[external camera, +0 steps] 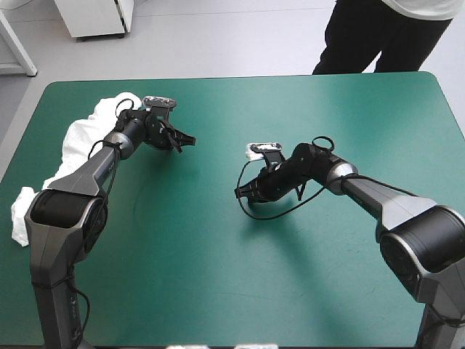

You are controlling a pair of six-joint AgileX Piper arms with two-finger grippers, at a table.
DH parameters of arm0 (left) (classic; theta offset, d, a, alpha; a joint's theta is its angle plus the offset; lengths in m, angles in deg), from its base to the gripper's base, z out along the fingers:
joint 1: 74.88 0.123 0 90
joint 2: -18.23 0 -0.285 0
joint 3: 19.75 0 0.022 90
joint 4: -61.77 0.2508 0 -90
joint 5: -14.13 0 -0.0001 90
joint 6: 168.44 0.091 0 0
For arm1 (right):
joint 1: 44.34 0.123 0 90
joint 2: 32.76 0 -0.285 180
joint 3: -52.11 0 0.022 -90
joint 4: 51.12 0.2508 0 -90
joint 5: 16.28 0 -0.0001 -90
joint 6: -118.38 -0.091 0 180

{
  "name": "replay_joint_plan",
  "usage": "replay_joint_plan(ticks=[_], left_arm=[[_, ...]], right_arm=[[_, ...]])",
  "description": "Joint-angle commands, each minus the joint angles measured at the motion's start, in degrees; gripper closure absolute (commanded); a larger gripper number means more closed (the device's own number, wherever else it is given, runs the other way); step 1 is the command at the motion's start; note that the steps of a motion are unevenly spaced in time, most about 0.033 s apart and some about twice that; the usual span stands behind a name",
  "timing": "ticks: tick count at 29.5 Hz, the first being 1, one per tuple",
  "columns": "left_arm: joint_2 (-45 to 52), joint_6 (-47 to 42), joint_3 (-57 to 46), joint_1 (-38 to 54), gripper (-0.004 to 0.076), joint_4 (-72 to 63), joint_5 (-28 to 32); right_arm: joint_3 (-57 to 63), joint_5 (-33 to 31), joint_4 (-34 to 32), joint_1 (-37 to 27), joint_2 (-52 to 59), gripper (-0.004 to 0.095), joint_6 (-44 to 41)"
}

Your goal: Fold the cloth

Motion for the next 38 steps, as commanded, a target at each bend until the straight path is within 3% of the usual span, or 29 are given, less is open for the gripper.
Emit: replay_joint_plan(ticks=[1, 8, 13, 20, 24, 28, 30, 38], left_arm=[[3.9, 0.4, 0.9, -0.2, 0.0734, -0.5, -1.0], [10.2, 4.3, 0.9, -0.2, 0.0734, -0.4, 0.3], [16.7, 4.5, 0.9, -0.2, 0.0734, 0.4, -2.2], [23.0, 1.8, 0.9, -0.2, 0.0712, 10.4, -16.5], [23.2, -0.9, 0.9, 0.5, 0.0525, 16.8, -23.8], [23.3, -2.8, 0.9, 3.8, 0.0241, 11.2, -25.4], [23.3, -3.1, 0.9, 5.9, 0.0166, 10.1, -25.2], [20.8, -5.1, 0.9, 15.6, 0.0161, 9.4, -21.0]], right_arm=[[-1.7, 0.7, 1.1, 0.1, 3.0, 0.0925, 0.3], [-4.1, -1.3, -3.9, 0.0, 6.5, 0.0925, -0.6], [-4.6, -4.8, -5.6, 0.0, 11.2, 0.0925, -2.9], [-4.6, -15.9, -8.8, 0.0, 17.9, 0.0925, -3.0], [-4.6, -18.5, -12.1, 0.0, 21.0, 0.0925, -5.8], [-4.6, -18.8, -14.3, 0.0, 23.5, 0.0925, -5.8], [-4.6, -19.7, -15.4, 0.0, 24.0, 0.0925, -5.8], [-4.6, -20.3, -16.7, 0.0, 24.0, 0.0926, -5.8]])
